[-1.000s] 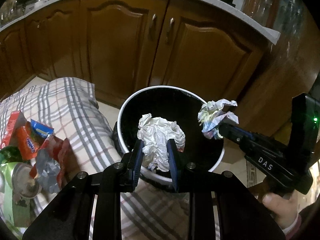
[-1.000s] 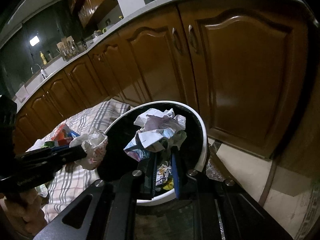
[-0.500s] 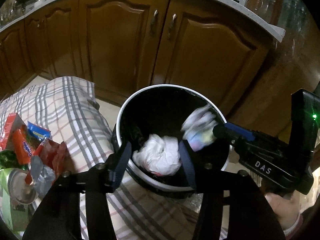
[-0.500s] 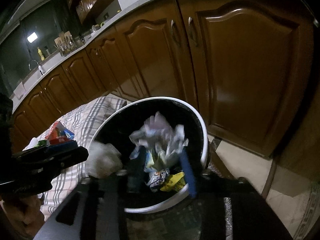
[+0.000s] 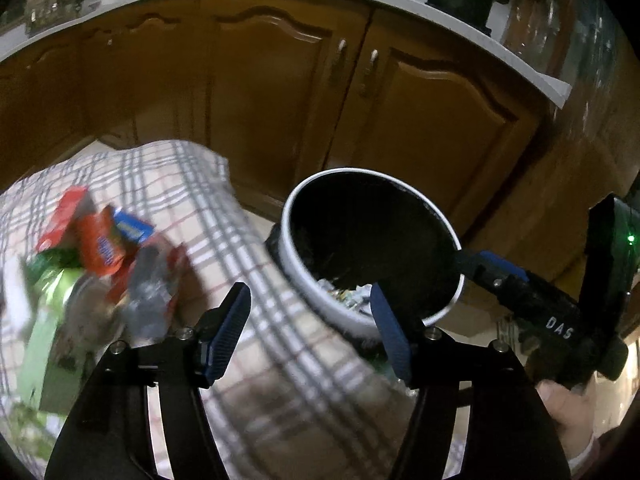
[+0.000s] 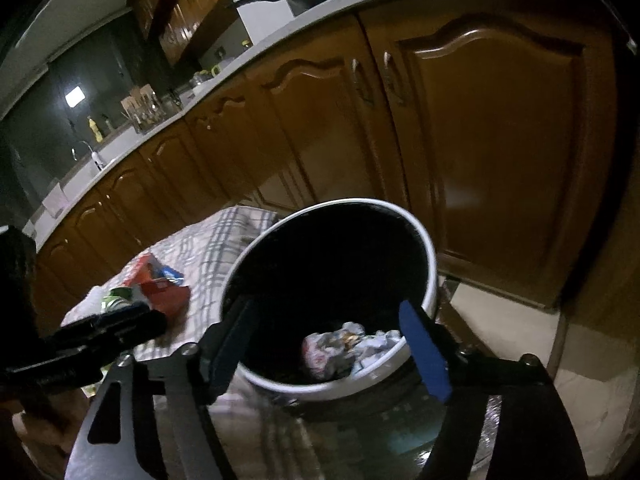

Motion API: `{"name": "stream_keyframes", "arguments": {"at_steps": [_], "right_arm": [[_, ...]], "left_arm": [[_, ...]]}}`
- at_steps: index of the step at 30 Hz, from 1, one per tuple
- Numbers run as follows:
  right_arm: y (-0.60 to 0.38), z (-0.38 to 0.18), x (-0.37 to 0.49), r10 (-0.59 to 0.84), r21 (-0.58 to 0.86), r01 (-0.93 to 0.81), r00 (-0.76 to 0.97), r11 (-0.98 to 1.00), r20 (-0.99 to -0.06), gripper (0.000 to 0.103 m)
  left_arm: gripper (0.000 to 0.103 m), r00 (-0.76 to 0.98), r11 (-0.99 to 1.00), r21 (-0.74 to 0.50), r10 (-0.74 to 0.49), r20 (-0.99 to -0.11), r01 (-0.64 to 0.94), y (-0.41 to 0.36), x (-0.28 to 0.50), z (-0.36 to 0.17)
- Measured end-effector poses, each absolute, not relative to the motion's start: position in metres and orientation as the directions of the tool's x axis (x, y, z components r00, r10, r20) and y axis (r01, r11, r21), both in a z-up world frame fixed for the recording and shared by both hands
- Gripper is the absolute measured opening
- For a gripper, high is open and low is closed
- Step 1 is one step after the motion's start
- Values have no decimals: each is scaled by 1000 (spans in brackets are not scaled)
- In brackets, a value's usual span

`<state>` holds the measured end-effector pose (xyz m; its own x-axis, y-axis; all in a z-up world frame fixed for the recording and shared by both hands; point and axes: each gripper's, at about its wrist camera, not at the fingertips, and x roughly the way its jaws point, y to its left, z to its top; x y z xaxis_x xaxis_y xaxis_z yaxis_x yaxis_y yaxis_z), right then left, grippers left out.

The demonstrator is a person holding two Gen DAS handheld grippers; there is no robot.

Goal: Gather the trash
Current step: 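Move both tools back over the remaining trash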

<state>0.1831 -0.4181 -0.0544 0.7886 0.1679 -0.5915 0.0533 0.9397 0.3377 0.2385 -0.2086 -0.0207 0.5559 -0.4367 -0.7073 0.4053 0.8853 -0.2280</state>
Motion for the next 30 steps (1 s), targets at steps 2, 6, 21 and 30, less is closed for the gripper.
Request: {"name": "stream_keyframes", "arguments": {"at_steps": [2,6,21,30], "right_arm": [[-411,-54,179,182,351,45,790,935,-586,81],[-398,-55,173,206,371,30,787,928,-581,81],[-338,-52,161,291,374,-69,759,925,-582,81],[-314,-51,155,322,366,-114,750,924,-578,81]], "left_arm": [[64,559,890,-239,-433,-708,388,-194,231,-21],[64,570,900,-246,-421,-705,360,-172,216,-20],[65,612,942,-254,-334,-717,217,-78,168,-28],[71,634,960,-232,-279,-721,158,-49,148,-35]]}}
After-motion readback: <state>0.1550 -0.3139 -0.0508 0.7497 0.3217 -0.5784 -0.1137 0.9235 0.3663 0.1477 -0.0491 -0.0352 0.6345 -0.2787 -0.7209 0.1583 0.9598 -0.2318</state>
